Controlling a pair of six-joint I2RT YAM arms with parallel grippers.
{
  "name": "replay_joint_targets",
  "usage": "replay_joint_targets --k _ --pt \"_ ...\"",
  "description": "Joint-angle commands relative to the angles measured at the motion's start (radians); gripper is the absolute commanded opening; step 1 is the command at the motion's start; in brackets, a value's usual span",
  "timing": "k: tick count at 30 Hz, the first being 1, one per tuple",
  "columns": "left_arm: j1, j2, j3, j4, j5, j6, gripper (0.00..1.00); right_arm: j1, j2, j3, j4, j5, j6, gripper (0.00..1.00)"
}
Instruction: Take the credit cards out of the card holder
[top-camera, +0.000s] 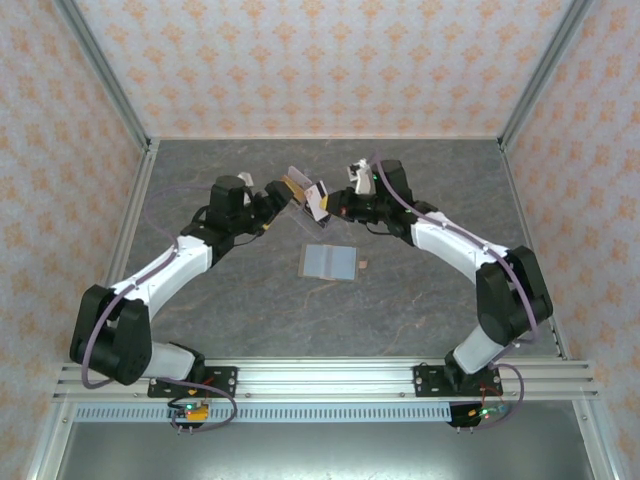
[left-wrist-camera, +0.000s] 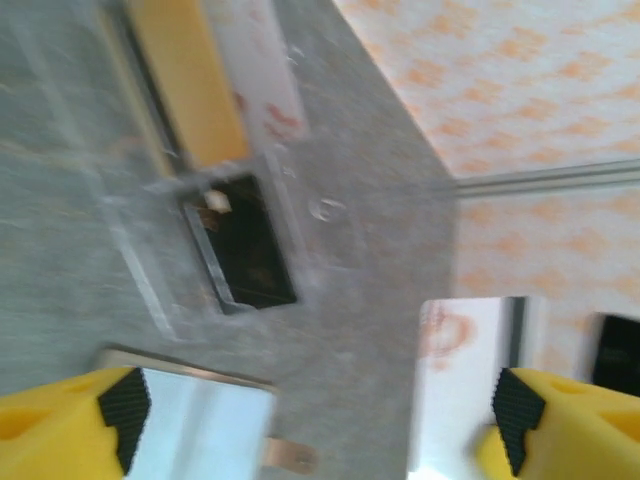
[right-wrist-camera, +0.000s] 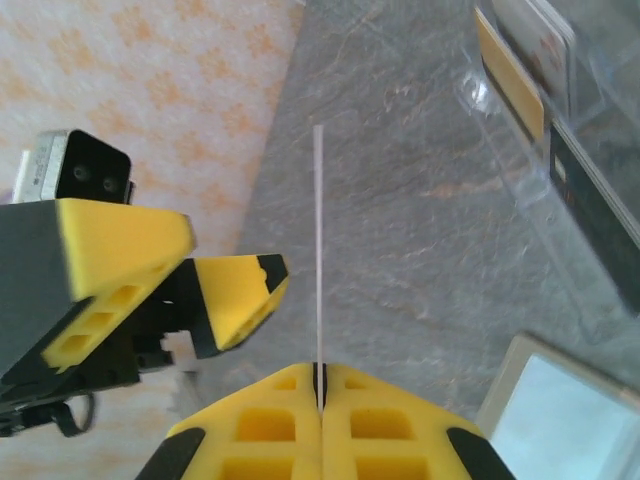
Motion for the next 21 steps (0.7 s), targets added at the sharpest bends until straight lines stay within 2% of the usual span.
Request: replay_joint_targets --k 1,7,11,21 --pt "0.045 -0.039 -0.039 -0.202 -0.157 0.097 0.99 0.042 0.079 0.142 -0.230 0.183 -0.295 0.00" --pt "0.119 -0.058 -0.062 -0.289 -0.182 0.153 1.00 0.099 0.268 0.426 -0.380 0.370 -0.558 0.00" --pt "0.142 -0.059 -0.062 -0.326 -0.179 0.172 1.00 0.101 0.394 0.597 -0.446 0.417 -0.676 0.00" --pt "0.163 -0.040 -0.057 -0.357 -0.132 0.208 1.00 0.101 0.585 0.862 -0.530 0.481 -0.784 0.00"
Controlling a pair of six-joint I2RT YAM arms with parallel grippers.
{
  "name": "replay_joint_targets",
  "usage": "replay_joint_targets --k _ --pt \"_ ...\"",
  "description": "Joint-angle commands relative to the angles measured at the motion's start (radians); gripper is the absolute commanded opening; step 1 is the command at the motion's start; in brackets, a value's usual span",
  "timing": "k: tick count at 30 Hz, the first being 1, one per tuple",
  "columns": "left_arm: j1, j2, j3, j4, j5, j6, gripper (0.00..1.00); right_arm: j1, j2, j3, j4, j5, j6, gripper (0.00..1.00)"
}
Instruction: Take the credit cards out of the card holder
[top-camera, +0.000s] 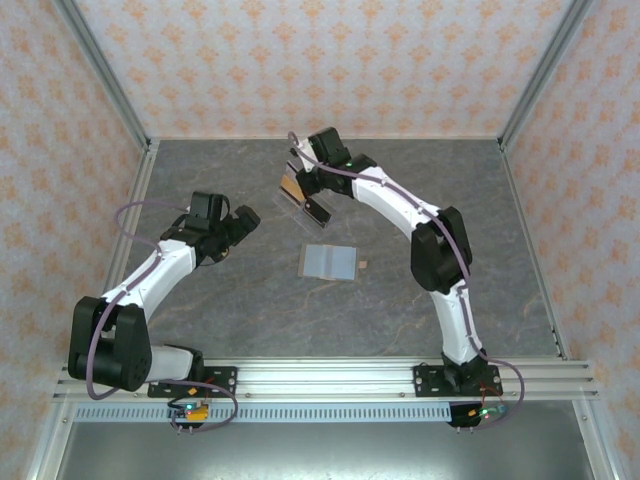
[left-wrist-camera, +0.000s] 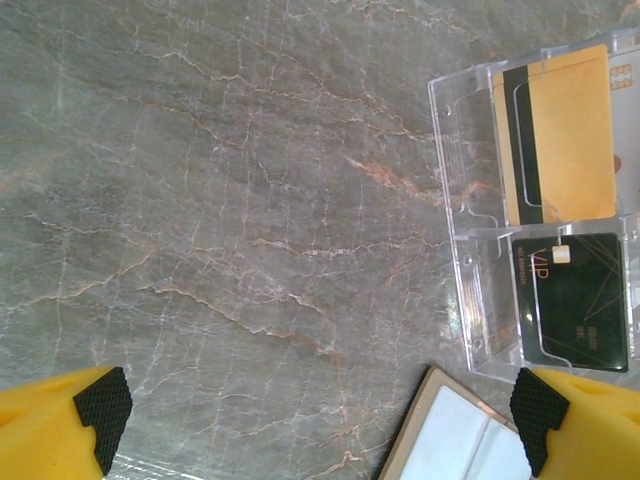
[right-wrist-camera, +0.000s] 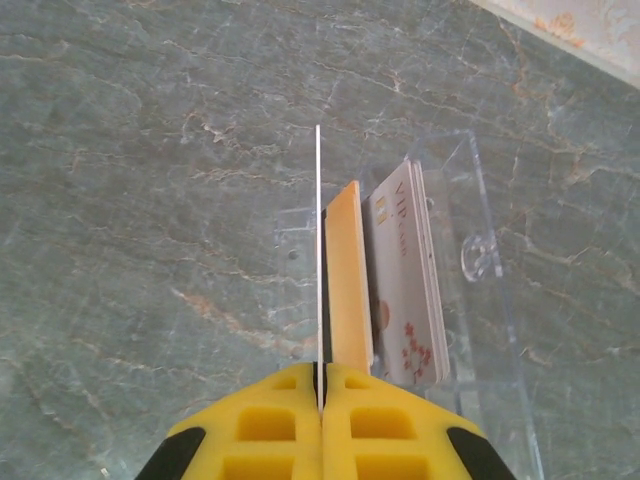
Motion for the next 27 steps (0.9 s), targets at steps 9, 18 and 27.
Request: replay_joint_targets --k 9,18,27 --pt "0.013 0.035 0.006 -0.023 0.043 0.034 1.00 0.000 0.117 0.167 -0.080 0.082 -0.081 0.00" --pt "0.012 0.041 0.005 -0.021 0.050 0.030 1.00 -0.001 0.168 0.224 -0.107 0.137 -0.110 0.00" --pt "0.012 0.043 0.009 -0.017 0.064 0.026 1.00 0.000 0.207 0.278 -0.131 0.153 -0.111 0.09"
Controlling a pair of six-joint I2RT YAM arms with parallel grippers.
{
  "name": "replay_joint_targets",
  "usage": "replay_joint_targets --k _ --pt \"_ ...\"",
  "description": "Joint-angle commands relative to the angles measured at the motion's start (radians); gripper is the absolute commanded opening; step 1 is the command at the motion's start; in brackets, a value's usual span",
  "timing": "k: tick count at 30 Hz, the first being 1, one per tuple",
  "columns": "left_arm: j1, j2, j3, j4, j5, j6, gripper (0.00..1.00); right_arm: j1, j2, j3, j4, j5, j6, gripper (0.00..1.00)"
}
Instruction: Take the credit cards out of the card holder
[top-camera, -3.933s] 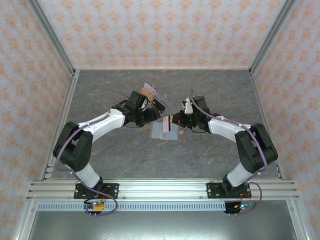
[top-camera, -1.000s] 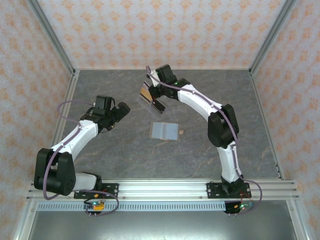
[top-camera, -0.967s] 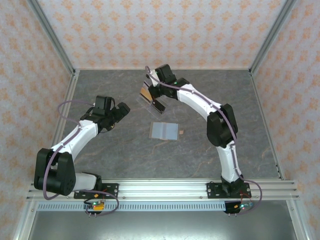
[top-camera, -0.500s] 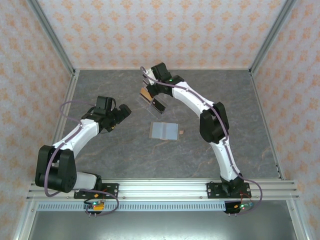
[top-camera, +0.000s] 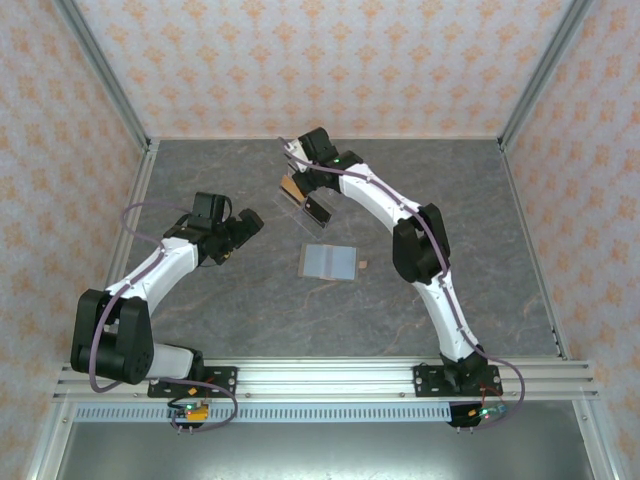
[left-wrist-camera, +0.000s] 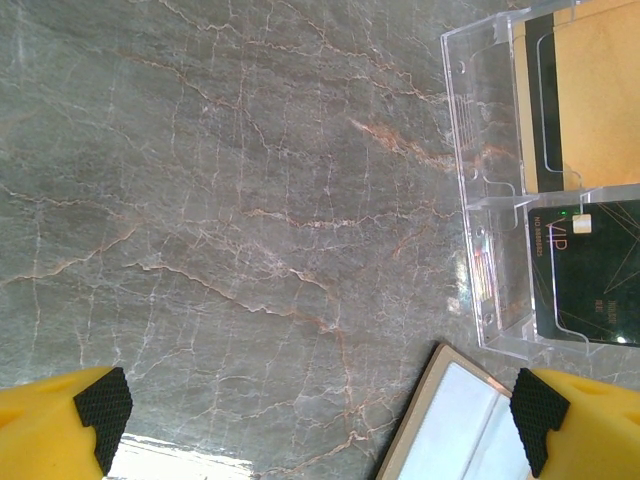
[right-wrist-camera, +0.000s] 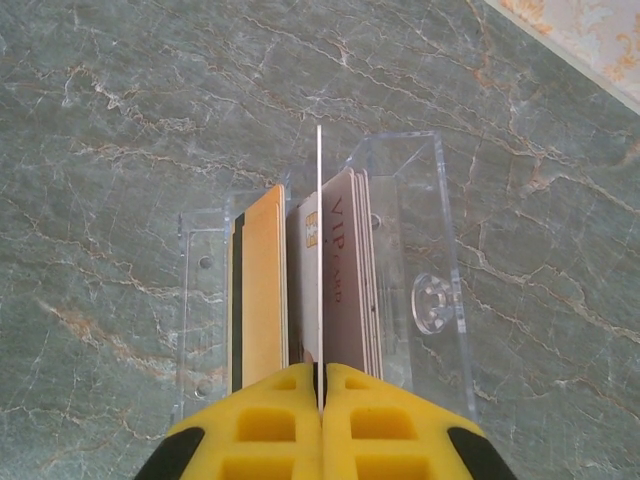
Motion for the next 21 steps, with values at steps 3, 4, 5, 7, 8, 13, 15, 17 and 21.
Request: replay_joint_targets --k 3,4,5,7,8,13,15,17,21 --pt "0.012 0.003 0.009 -0.017 0.010 0.018 1.00 -0.002 0.019 0.060 -0.030 0.037 0.002 0.19" --pt "0.012 0.001 0.011 -0.018 0.010 0.018 1.00 -0.002 0.018 0.062 -0.030 0.038 0.007 0.20" --pt "0.012 0.000 0.012 -0.019 0.009 0.018 1.00 -0.002 0.015 0.065 -0.029 0.037 0.012 0.22" --pt "0.013 0.000 0.013 -0.021 0.008 0.019 1.00 -0.001 0.012 0.069 -0.031 0.036 0.016 0.23" --pt "0.012 -0.001 0.014 -0.022 0.009 0.020 1.00 -0.002 0.009 0.071 -0.033 0.037 0.019 0.23" --pt "0.012 -0.003 0.017 -0.026 0.010 0.022 1.00 -0.002 -0.028 0.077 -0.063 0.035 0.079 0.27" --pt "0.012 -0.002 0.020 -0.029 0.013 0.024 1.00 -0.002 -0.059 0.068 -0.081 0.034 0.123 0.31" --pt "0.013 -0.001 0.022 -0.033 0.017 0.028 1.00 -0.001 -0.102 0.038 -0.091 0.027 0.178 0.36" --pt "0.012 0.003 0.029 -0.042 0.031 0.042 1.00 -0.002 -0.240 -0.126 -0.056 0.030 0.318 0.48"
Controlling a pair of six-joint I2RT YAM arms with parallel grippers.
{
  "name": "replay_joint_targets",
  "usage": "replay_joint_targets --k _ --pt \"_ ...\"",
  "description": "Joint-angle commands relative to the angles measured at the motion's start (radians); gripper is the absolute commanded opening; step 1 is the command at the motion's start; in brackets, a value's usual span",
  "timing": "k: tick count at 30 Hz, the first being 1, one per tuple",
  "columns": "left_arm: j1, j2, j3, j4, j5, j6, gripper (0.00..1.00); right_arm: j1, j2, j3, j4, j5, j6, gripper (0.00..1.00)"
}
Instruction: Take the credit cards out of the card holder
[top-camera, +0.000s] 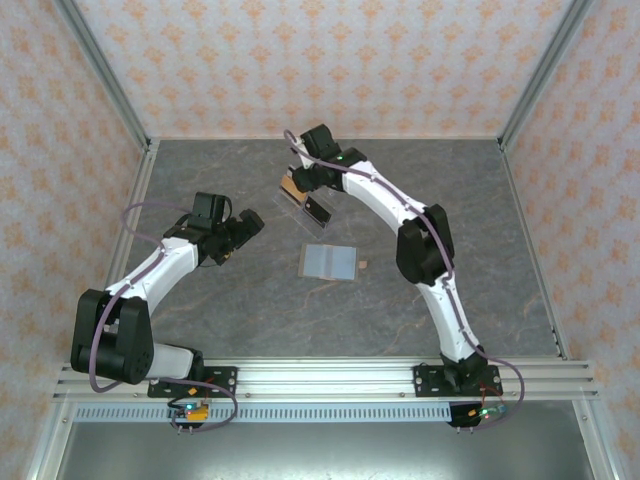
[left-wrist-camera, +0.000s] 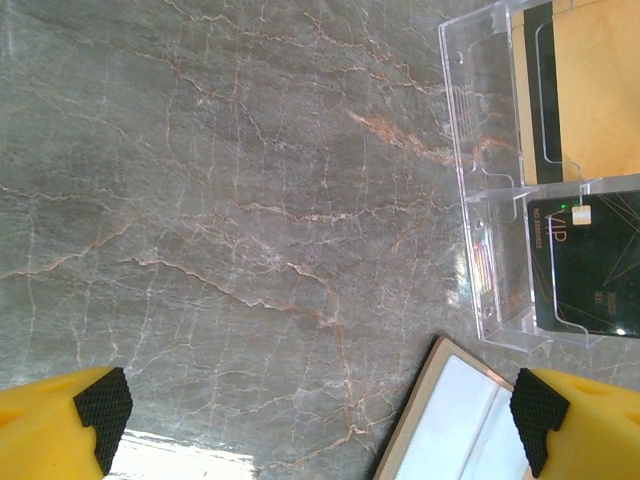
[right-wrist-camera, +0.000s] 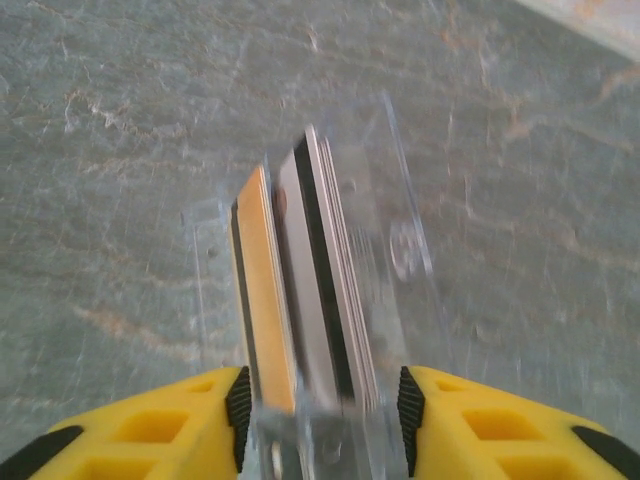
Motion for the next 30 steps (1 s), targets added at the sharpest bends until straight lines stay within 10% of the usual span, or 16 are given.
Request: replay_joint_targets --k 1,19,30 --pt "0.011 0.004 0.031 -0.041 0.022 0.035 1.00 0.000 -0.201 -0.122 0.011 0.012 0.167 0.50" --pt "-0.186 0.113 0.164 -0.131 0.027 0.133 0.93 -0.001 -0.651 -0.972 0.177 -0.145 0.771 0.57" --pt "-0.348 0.269 0.250 -0.109 -0.010 0.094 0.51 0.010 -0.546 -1.012 0.199 -0.119 0.810 0.47"
